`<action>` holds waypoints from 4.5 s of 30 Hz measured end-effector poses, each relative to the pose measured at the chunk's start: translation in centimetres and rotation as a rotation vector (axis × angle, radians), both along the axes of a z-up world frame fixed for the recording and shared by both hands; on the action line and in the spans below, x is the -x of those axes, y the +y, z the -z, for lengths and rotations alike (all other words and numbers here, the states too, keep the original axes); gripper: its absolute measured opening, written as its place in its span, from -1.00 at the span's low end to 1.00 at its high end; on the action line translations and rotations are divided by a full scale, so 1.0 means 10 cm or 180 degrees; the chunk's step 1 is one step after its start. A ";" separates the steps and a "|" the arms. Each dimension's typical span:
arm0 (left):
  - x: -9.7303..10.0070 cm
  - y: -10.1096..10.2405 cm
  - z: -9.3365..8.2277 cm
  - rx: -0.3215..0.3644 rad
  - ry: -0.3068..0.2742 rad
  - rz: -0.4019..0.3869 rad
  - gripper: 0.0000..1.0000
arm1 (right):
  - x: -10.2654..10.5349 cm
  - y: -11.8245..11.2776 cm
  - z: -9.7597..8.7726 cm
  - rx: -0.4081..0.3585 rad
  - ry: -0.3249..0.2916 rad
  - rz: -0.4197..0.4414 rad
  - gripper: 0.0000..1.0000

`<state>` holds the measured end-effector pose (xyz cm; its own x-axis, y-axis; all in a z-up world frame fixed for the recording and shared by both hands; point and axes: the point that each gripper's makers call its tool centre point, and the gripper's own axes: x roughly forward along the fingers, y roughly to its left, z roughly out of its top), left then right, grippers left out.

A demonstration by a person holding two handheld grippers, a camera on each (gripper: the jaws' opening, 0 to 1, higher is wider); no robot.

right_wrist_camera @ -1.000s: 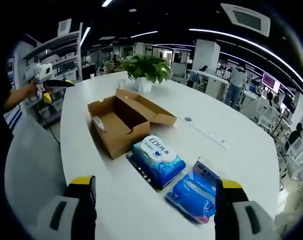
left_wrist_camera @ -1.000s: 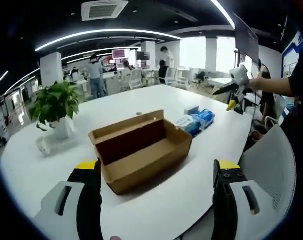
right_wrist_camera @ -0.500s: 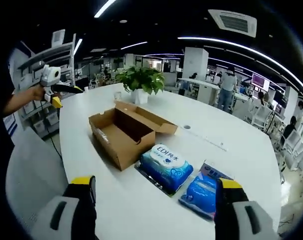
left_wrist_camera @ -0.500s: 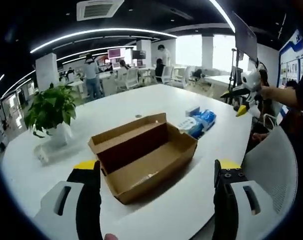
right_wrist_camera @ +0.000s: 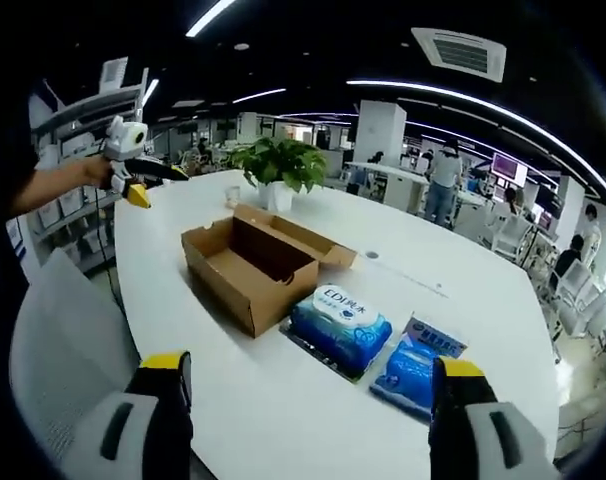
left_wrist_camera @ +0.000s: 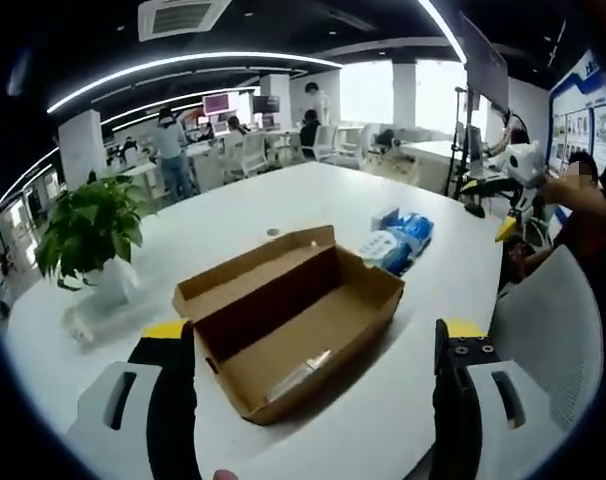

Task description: Operate the shoe box by opening the lid, removing the specified soft item, and placing it in the target area until the item is outside and the box remains undamaged.

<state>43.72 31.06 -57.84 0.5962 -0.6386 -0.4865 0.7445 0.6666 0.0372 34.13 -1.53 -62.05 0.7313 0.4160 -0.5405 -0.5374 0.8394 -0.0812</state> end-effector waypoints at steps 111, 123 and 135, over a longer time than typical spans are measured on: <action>-0.46 -0.06 2.02 -0.2762 0.1185 0.2100 -0.53 | 0.50 0.09 0.19 -0.0305 0.0240 0.0283 0.99; -0.50 -0.15 1.89 -0.2846 0.0858 0.2276 -0.64 | 0.49 0.11 0.15 -0.0328 0.0202 0.0259 0.99; -0.48 -0.17 1.67 -0.2771 0.0704 0.2223 -0.65 | 0.44 0.17 0.03 -0.0351 0.0083 0.0124 0.99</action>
